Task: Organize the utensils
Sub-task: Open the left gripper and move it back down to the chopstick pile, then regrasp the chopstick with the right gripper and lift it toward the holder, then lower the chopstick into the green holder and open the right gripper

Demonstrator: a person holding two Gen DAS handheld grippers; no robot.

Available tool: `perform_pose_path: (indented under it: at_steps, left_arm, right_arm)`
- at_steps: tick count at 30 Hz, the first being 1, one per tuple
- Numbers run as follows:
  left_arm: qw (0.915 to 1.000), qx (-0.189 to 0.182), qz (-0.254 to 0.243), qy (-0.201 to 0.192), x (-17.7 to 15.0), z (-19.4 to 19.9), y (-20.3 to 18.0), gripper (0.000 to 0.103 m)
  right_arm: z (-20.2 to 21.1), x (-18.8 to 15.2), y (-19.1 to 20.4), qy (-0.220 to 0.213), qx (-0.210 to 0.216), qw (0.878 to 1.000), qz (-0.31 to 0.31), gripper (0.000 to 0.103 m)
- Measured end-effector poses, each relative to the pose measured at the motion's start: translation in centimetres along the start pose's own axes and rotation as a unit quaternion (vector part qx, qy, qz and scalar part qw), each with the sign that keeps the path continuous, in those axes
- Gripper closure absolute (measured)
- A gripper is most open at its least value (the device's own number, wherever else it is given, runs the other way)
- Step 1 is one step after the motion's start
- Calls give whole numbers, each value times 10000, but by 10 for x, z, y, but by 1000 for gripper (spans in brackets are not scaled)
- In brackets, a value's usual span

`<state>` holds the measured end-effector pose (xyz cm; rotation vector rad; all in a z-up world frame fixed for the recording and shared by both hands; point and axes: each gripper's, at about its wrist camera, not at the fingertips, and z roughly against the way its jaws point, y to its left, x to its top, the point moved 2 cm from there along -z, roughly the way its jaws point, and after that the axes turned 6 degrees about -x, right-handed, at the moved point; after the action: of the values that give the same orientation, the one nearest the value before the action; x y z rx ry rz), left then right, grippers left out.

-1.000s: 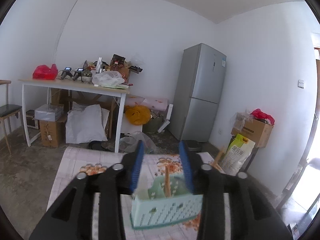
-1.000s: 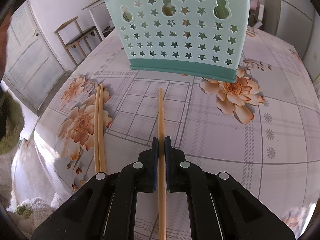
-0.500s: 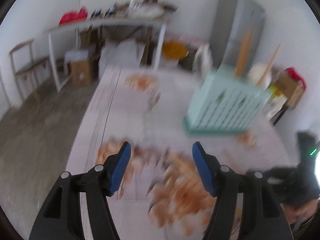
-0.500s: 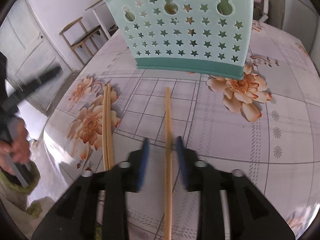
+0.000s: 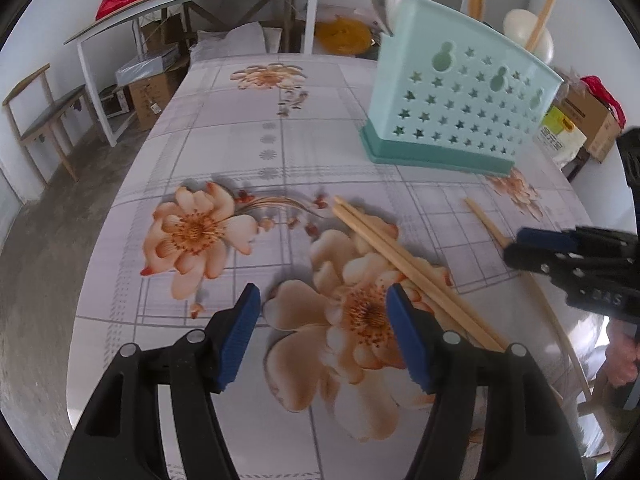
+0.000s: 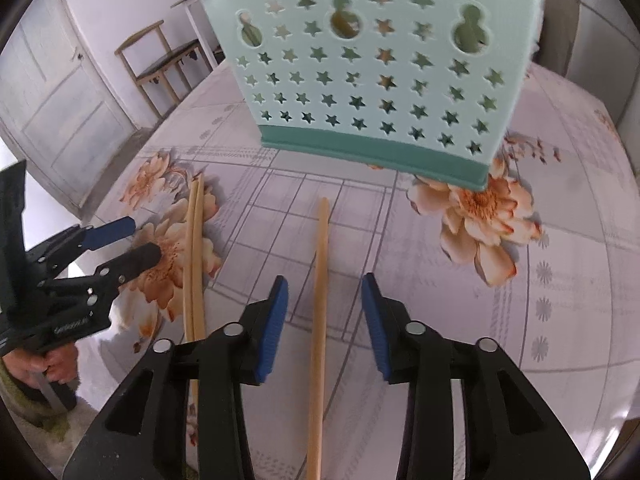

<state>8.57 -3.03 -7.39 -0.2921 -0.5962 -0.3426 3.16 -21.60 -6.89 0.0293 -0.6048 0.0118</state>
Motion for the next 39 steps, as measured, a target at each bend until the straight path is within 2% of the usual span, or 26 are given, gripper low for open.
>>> perform_pose_path:
  at_steps: [6, 8, 14, 22, 32, 39]
  left_arm:
    - [10000, -57, 39, -10, 2, -1, -2, 40]
    - [10000, -70, 56, -23, 1, 0, -1, 40]
    - [9997, -190, 125, -57, 2, 1, -1, 40]
    - [9980, -495, 315, -214, 8, 3, 0, 40]
    - [9958, -825, 328, -243, 14, 1, -10, 59]
    - [9951, -891, 372, -201, 12, 0, -12, 70]
  right_arm:
    - [-8, 6, 19, -64, -456, 9976, 510, 87]
    - [-9, 8, 18, -44, -419, 9981, 455, 98]
    - [-6, 9, 9, -58, -183, 9998, 68, 99]
    - [23, 15, -3, -432, -18, 9987, -256, 99]
    - [55, 21, -12, -832, 88, 9954, -466, 99]
    - [97, 27, -15, -1365, 77, 9895, -465, 99]
